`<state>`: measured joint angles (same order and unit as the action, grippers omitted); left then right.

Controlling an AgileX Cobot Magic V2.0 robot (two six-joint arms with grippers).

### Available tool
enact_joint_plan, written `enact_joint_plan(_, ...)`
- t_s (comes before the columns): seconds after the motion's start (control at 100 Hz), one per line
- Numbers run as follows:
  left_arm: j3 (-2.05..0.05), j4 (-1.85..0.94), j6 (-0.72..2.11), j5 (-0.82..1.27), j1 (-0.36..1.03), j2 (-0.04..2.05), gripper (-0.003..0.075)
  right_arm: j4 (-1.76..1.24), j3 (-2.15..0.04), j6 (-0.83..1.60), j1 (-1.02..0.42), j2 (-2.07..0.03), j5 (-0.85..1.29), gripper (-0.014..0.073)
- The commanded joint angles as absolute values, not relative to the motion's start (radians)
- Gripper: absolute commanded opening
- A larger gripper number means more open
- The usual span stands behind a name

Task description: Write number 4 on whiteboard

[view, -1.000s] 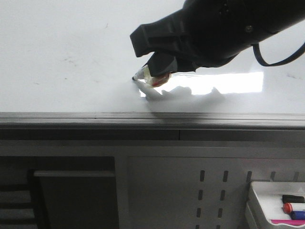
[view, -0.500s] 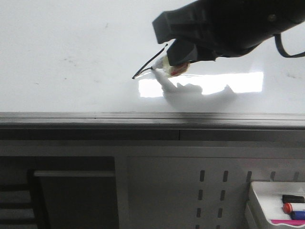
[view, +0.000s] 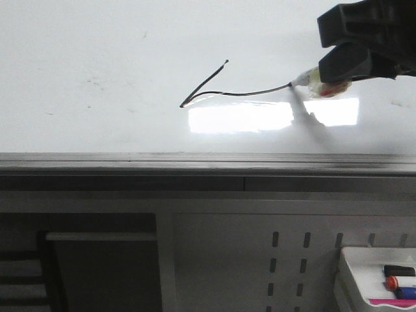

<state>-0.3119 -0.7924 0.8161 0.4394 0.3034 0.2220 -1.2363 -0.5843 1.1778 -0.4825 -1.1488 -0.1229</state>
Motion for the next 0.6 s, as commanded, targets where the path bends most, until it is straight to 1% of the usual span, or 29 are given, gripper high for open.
enact_joint_plan(0.0, -0.342, -0.827, 0.809, 0.388, 0.300, 0.230, -0.0020, -1.234, -0.605, 1.180, -0.469, -1.126, -0.150, -0.0063)
enact_joint_plan(0.24, -0.342, -0.827, 0.809, 0.388, 0.300, 0.230, -0.0020, -1.234, -0.671, 1.180, -0.473, -1.087, 0.008, -0.0062)
enact_joint_plan(0.43, -0.342, -0.829, 0.809, 0.388, 0.300, 0.230, -0.0020, -1.234, -0.764, 1.180, -0.473, -1.102, 0.017, -0.0063)
enact_joint_plan(0.59, -0.342, -0.838, 0.809, 0.388, 0.300, 0.230, -0.0020, -1.221, -0.818, 1.180, -0.473, -1.153, 0.049, -0.0062)
